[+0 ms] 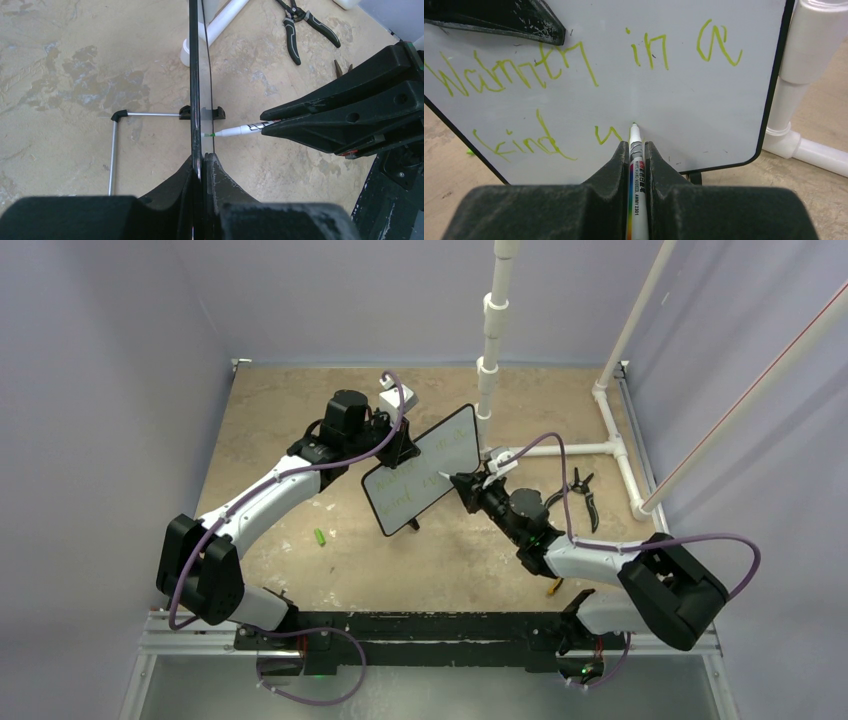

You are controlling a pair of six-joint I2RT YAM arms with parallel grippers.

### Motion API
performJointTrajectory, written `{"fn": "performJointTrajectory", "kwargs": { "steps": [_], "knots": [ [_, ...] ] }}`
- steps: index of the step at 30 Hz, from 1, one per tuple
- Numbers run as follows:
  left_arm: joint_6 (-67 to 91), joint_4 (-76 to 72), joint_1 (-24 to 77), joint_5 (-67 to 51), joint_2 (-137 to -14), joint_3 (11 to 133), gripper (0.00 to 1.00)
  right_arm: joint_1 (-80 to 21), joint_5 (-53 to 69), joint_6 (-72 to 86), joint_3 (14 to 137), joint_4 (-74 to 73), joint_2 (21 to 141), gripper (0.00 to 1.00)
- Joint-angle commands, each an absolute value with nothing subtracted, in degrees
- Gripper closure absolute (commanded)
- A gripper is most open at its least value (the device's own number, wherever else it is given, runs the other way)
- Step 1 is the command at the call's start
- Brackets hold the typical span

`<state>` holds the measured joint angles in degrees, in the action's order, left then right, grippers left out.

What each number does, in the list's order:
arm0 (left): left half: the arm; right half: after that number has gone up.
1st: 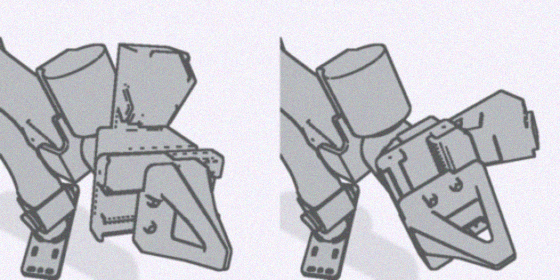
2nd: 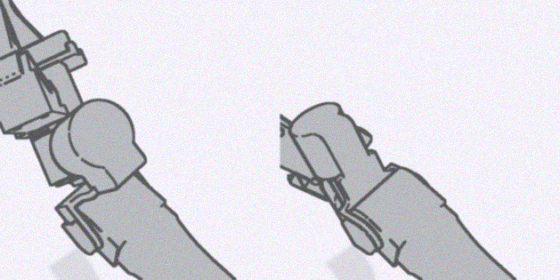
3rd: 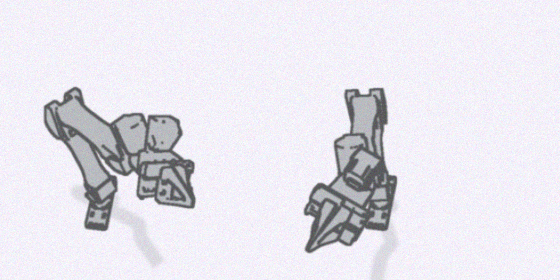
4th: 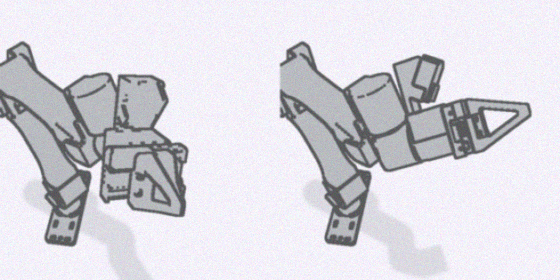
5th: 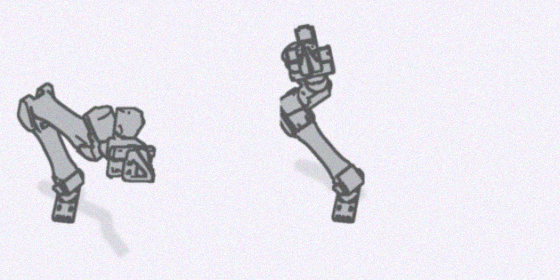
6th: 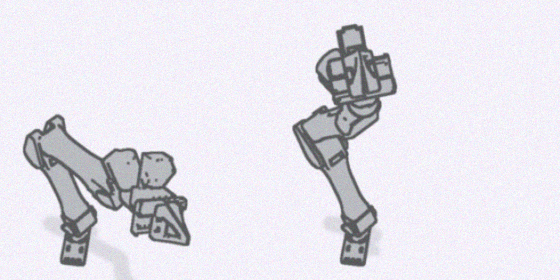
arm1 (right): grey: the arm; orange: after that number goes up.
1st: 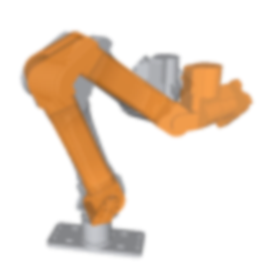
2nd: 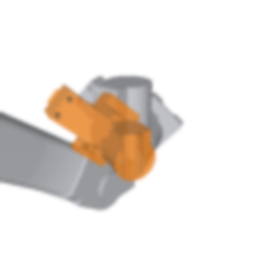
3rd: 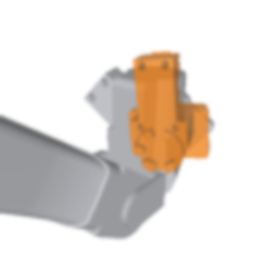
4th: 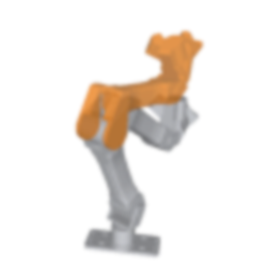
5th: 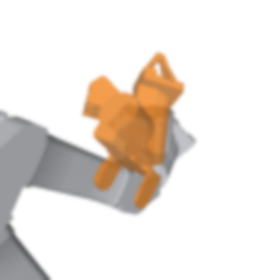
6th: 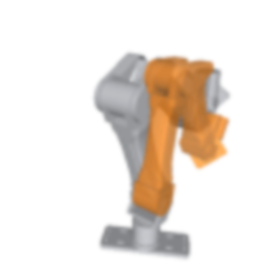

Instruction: Write a sentence on the whiteboard

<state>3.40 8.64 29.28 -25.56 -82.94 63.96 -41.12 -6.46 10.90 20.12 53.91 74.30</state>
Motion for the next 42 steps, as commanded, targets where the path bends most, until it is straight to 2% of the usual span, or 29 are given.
{"fn": "performJointTrajectory", "kwargs": {
  "steps": [1,16,42],
  "knots": [
    [1.46,8.39,29.35,-27.2,-83.34,63.73,1.0,-40.87,-7.21,10.03,23.21,55.79,75.87,1.0],
    [1.53,7.65,29.27,-26.15,-82.79,62.93,1.0,-40.91,-9.43,13.55,22.98,49.82,76.77,1.0],
    [1.93,7.29,29.18,-26.97,-82.71,62.67,1.0,-40.92,-14.36,11.99,23.15,53.6,74.4,1.0]
  ]
}}
